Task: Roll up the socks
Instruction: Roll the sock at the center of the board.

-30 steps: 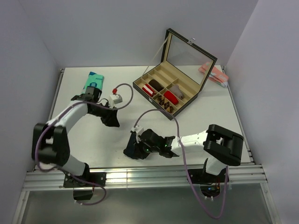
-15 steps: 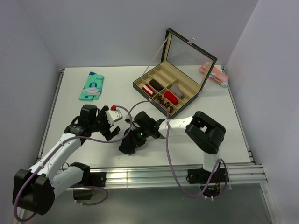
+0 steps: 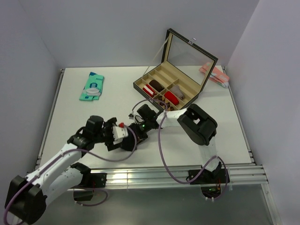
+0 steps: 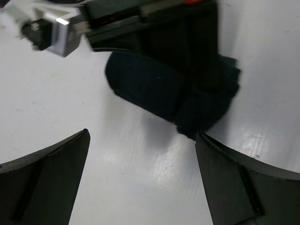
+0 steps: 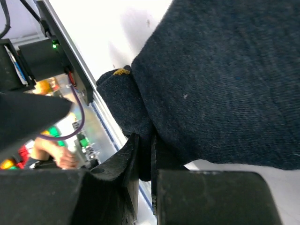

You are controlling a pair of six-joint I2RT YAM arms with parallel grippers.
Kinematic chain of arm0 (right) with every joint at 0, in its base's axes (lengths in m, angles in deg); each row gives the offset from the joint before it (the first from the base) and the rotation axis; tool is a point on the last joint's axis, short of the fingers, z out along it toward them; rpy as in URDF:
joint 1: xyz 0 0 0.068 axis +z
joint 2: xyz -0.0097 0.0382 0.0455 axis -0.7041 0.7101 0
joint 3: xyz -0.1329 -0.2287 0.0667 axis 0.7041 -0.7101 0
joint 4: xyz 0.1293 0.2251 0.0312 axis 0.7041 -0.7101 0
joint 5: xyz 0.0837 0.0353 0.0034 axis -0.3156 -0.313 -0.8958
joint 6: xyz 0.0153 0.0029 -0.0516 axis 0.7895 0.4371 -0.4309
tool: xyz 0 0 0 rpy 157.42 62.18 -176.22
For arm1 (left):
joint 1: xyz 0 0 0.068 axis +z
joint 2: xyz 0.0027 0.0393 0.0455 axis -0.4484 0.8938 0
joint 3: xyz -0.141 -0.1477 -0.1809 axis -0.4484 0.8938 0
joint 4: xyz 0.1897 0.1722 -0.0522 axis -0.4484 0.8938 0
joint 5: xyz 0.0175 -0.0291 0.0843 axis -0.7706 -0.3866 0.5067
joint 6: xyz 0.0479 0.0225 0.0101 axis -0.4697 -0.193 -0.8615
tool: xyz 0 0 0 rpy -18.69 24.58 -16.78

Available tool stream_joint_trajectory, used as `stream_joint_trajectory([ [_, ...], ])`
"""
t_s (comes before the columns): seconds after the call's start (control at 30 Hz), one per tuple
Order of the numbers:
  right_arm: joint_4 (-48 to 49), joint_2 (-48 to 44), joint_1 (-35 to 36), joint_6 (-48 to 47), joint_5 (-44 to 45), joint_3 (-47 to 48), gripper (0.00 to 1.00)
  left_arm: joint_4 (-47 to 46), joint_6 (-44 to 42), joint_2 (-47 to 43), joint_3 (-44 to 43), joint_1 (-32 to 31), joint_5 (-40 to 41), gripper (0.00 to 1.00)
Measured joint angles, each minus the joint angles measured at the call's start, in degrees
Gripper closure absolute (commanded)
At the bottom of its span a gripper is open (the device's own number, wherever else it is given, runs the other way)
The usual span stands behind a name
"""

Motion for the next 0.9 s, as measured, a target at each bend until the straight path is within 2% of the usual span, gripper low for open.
stream_joint_trajectory([
  [0.17, -3.45, 1.99, -1.62, 0.61, -1.6, 2.6, 1.0, 0.39, -4.72, -6.27, 5.31, -4.55, -1.05, 0.0],
  [0.53, -6.25, 3.93, -3.56, 0.72, -3.08, 5.16, 1.0, -6.36, -6.95, -0.2, 8.5, -10.62, 1.07, 0.02],
  [0.6, -6.32, 3.93, -3.56, 0.7, -3.06, 5.16, 1.0, -8.39, -6.6, 1.6, 8.7, -10.84, 1.68, 0.06],
  [0.73, -6.49, 3.93, -3.63, 0.68, -3.04, 5.16, 1.0, -11.67, -5.44, 6.01, 8.63, -10.84, 2.05, 0.21],
  [0.9, -6.84, 3.93, -3.78, 0.66, -3.02, 5.16, 1.0, -13.66, -4.44, 11.34, 7.02, -10.84, 2.21, 0.3],
])
